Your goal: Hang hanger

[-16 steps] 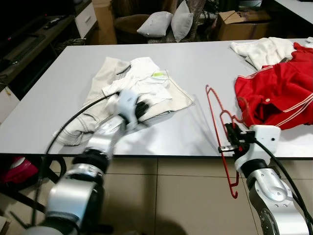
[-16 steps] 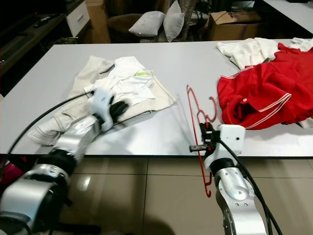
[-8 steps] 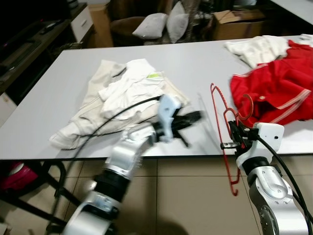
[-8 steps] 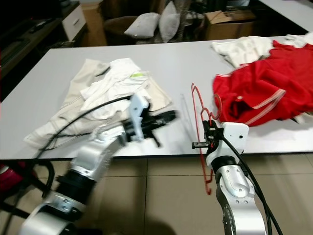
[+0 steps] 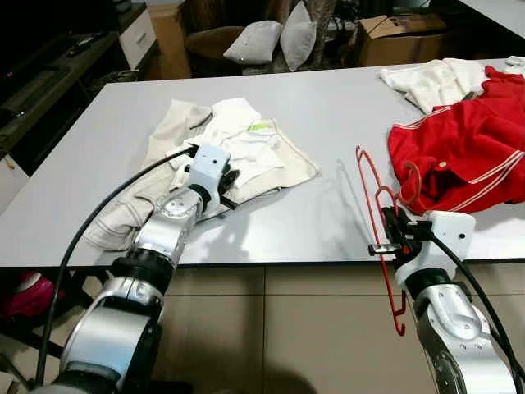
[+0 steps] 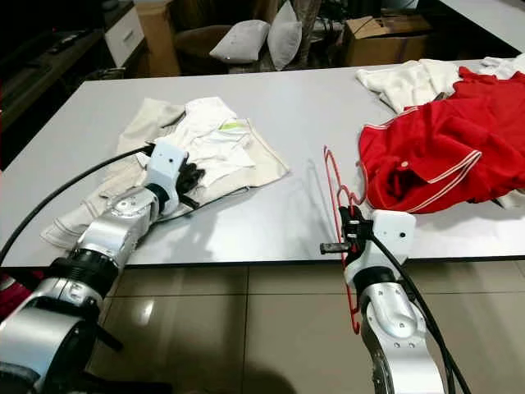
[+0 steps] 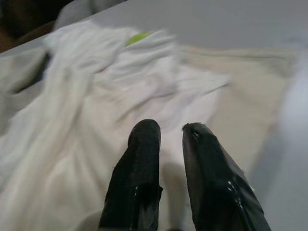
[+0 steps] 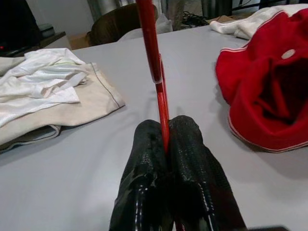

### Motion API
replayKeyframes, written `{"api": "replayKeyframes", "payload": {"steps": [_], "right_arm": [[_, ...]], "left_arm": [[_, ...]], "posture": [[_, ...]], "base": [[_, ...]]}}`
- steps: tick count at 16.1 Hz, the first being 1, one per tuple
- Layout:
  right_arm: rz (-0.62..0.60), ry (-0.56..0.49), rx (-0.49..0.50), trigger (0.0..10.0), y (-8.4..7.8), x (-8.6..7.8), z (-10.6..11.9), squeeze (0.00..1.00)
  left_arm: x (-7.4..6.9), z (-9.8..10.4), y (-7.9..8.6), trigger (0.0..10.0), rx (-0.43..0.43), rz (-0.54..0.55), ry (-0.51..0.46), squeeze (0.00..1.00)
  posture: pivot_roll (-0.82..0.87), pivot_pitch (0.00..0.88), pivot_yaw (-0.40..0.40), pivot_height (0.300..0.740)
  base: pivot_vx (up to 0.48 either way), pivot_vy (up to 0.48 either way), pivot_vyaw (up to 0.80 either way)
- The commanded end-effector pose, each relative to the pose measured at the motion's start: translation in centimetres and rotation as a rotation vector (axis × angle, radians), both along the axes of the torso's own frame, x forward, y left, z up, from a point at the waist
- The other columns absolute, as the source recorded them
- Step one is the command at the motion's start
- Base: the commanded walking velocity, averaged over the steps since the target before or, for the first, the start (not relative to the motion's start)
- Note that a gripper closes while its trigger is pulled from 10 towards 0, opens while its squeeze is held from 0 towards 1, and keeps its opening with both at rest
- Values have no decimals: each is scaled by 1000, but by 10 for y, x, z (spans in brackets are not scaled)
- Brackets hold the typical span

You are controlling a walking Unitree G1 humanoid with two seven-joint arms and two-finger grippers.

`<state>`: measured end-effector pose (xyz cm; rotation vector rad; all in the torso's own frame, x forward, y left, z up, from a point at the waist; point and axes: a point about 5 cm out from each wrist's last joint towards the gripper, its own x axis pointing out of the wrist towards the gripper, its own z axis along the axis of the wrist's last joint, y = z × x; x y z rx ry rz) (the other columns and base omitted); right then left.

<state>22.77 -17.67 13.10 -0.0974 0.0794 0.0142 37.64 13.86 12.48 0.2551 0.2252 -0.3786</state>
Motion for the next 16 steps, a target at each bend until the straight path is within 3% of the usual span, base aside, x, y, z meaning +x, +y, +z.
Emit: {"api": "replayKeyframes", "payload": {"steps": [1,4,7,16], "right_arm": [[0,27,2,10000,1,-4,-5,0],[-18,28,-3,10000,1,-8,-5,0],[-31,31,-1,10000,-1,-13,-5,0],[-32,32,-1,10000,-1,-13,-6,0]], "left_arm": [[4,0,12,10000,42,59,3,1000],[9,0,36,10000,-39,250,20,1000],[9,6,59,10000,-96,347,-15,1000],[9,5,61,10000,-103,352,-9,1000]], "posture": [[-108,0,139,740],[-127,0,168,740],[-130,0,174,740],[-130,0,174,740]], "base": [[0,0,0],[0,0,0],[0,0,0],[0,0,0]]}}
